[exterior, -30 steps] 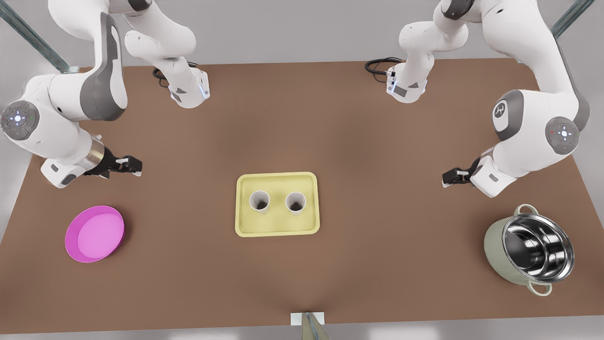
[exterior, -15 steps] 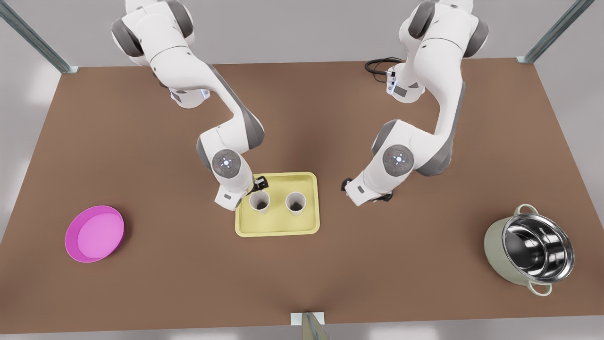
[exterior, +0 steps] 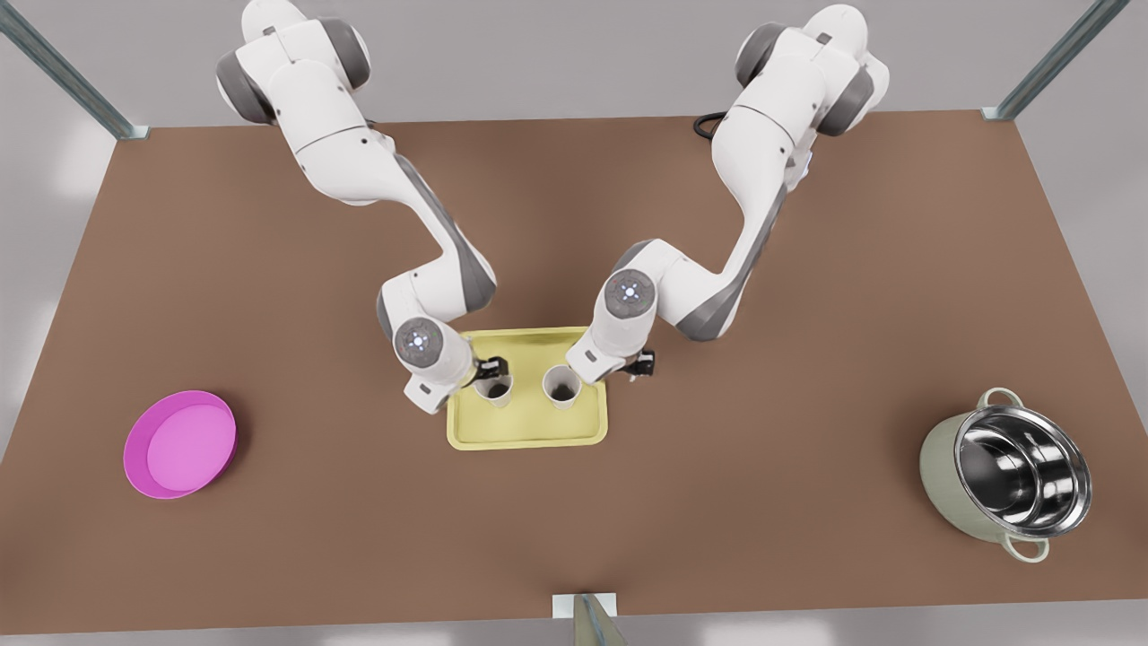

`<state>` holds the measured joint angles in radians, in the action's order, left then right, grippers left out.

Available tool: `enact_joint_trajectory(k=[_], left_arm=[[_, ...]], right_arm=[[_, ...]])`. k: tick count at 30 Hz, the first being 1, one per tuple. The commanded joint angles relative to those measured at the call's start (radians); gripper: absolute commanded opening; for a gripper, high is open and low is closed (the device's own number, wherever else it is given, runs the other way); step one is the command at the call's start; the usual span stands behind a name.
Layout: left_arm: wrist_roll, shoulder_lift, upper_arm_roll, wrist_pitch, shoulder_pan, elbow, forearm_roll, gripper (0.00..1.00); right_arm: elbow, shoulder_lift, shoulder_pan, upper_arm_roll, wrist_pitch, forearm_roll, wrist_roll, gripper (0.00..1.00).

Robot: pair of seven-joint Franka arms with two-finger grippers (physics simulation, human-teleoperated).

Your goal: Use the left arm to pick up the white IKEA cup from the tray and place it on the middle-left position; use the right arm to pick up the white IKEA cup from the tray and place it on the middle-right position

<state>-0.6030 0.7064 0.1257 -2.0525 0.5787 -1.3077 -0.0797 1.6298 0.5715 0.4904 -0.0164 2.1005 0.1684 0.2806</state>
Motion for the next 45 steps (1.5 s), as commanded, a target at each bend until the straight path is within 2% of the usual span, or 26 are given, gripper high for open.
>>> enact_joint_trajectory(k=[1, 6, 9, 16, 17, 19, 20, 22, 28, 29, 30, 32, 35, 38, 42, 45], left_arm=[[-0.340, 0.002, 0.000, -0.072, 0.007, -0.002, -0.006, 1.00], [-0.340, 0.019, 0.000, -0.075, 0.017, -0.007, -0.009, 1.00], [-0.377, 0.082, -0.001, -0.164, 0.030, -0.004, -0.009, 1.00], [-0.420, 0.119, -0.015, -0.212, 0.047, -0.001, -0.068, 1.00], [-0.426, 0.122, -0.015, -0.212, 0.052, -0.001, -0.068, 1.00], [-0.451, 0.119, -0.015, -0.212, 0.072, -0.002, -0.068, 1.00], [-0.449, 0.119, -0.015, -0.212, 0.072, -0.004, -0.068, 1.00], [-0.448, 0.124, -0.017, -0.213, 0.069, -0.005, -0.071, 1.00], [-0.486, 0.163, -0.017, -0.281, 0.070, -0.005, -0.097, 1.00], [-0.489, 0.162, -0.017, -0.279, 0.070, -0.001, -0.095, 0.95], [-0.489, 0.162, -0.017, -0.279, 0.070, -0.001, -0.095, 0.82], [-0.492, 0.160, -0.017, -0.279, 0.070, 0.004, -0.094, 0.49], [-0.541, 0.160, -0.017, -0.284, 0.070, 0.011, -0.091, 0.25], [-0.544, 0.162, -0.017, -0.299, 0.070, 0.013, -0.092, 0.17], [-0.531, 0.134, -0.018, -0.252, 0.066, 0.013, -0.098, 0.16], [-0.353, 0.006, -0.021, -0.183, -0.032, -0.082, -0.095, 0.16]], right_arm=[[0.002, -0.001, -0.010, 0.000, 0.026, 0.003, 0.018, 1.00], [0.001, 0.014, -0.013, 0.000, 0.030, -0.024, 0.015, 1.00], [0.002, 0.031, -0.012, 0.000, 0.055, -0.026, 0.015, 1.00], [0.001, 0.079, -0.007, 0.001, 0.076, -0.024, 0.014, 0.98], [0.001, 0.079, -0.006, 0.001, 0.075, -0.024, 0.008, 0.88], [0.001, 0.079, -0.007, 0.001, 0.073, -0.023, 0.006, 0.51], [0.001, 0.079, -0.007, 0.003, 0.073, -0.023, 0.006, 0.43], [-0.001, 0.076, -0.006, 0.006, 0.073, -0.017, 0.006, 0.33], [-0.008, 0.071, -0.006, 0.015, 0.075, -0.015, 0.009, 0.22], [-0.008, 0.071, -0.006, 0.015, 0.075, -0.015, 0.009, 0.22], [-0.008, 0.070, -0.006, 0.013, 0.075, -0.013, 0.009, 0.23], [-0.007, 0.045, -0.012, 0.013, 0.067, -0.013, 0.009, 0.23], [-0.005, -0.002, -0.032, 0.009, 0.035, -0.013, 0.008, 0.23], [0.021, -0.058, -0.110, 0.009, -0.008, -0.013, -0.106, 0.23], [0.099, -0.087, -0.217, 0.007, -0.005, -0.013, -0.285, 0.23], [0.142, -0.087, -0.248, 0.007, 0.004, -0.013, -0.339, 0.24]])
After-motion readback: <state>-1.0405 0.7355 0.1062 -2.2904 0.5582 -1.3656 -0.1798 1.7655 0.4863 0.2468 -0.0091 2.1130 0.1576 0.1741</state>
